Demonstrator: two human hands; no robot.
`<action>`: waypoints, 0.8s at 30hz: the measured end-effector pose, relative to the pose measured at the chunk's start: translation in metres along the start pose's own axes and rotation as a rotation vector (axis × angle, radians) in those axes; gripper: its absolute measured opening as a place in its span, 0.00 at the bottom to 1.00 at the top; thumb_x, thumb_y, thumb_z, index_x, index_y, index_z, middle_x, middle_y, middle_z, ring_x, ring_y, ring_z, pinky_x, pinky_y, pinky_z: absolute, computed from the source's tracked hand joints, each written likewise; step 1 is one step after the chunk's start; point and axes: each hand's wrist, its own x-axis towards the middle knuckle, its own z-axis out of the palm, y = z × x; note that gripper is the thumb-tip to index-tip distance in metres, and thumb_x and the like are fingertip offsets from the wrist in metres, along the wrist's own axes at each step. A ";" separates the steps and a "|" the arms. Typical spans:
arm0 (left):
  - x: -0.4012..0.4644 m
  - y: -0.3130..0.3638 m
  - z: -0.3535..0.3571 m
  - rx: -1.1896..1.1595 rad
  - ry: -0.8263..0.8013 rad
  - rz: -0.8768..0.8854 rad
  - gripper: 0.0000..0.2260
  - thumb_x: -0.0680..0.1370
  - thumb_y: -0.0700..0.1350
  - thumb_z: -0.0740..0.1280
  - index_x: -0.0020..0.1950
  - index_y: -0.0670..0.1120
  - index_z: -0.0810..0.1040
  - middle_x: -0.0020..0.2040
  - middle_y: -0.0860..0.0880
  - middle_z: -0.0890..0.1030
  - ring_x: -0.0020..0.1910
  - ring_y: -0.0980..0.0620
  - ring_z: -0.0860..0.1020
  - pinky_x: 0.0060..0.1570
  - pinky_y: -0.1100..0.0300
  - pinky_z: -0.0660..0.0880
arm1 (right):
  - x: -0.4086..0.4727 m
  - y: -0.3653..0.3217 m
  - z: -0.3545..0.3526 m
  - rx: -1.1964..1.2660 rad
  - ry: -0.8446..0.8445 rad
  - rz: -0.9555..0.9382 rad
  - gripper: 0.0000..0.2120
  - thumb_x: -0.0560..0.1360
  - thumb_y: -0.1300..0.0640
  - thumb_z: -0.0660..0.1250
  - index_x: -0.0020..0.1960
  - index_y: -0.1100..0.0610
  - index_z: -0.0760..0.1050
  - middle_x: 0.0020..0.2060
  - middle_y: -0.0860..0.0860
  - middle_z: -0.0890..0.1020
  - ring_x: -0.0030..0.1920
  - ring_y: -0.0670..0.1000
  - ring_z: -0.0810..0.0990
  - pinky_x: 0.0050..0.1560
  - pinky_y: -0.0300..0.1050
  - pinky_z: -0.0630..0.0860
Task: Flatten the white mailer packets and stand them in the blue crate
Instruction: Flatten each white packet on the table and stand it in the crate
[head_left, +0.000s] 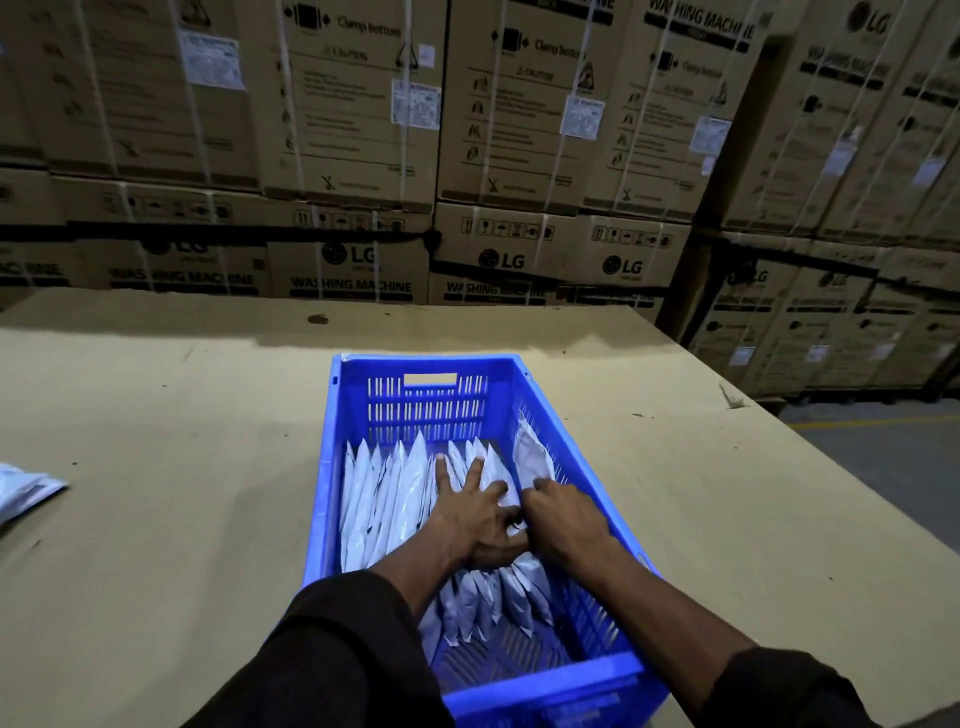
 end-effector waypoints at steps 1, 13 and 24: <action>-0.001 -0.001 0.001 0.009 -0.005 -0.007 0.35 0.76 0.73 0.42 0.80 0.63 0.62 0.82 0.50 0.59 0.83 0.38 0.42 0.65 0.19 0.32 | 0.000 0.000 0.001 0.001 -0.014 -0.003 0.11 0.76 0.60 0.64 0.57 0.60 0.76 0.55 0.58 0.78 0.56 0.63 0.80 0.48 0.54 0.76; -0.012 -0.002 -0.002 0.031 -0.006 -0.009 0.31 0.78 0.70 0.45 0.78 0.62 0.66 0.82 0.49 0.59 0.83 0.38 0.42 0.61 0.18 0.30 | 0.011 -0.006 0.018 0.130 -0.219 -0.018 0.16 0.74 0.64 0.62 0.61 0.57 0.77 0.54 0.61 0.80 0.56 0.64 0.79 0.52 0.53 0.78; -0.027 -0.012 -0.019 -0.025 0.112 -0.054 0.32 0.84 0.65 0.48 0.84 0.55 0.46 0.85 0.48 0.43 0.83 0.41 0.38 0.68 0.22 0.31 | -0.004 -0.011 -0.014 -0.075 0.166 0.048 0.15 0.79 0.53 0.61 0.65 0.53 0.74 0.68 0.55 0.73 0.57 0.60 0.81 0.49 0.50 0.77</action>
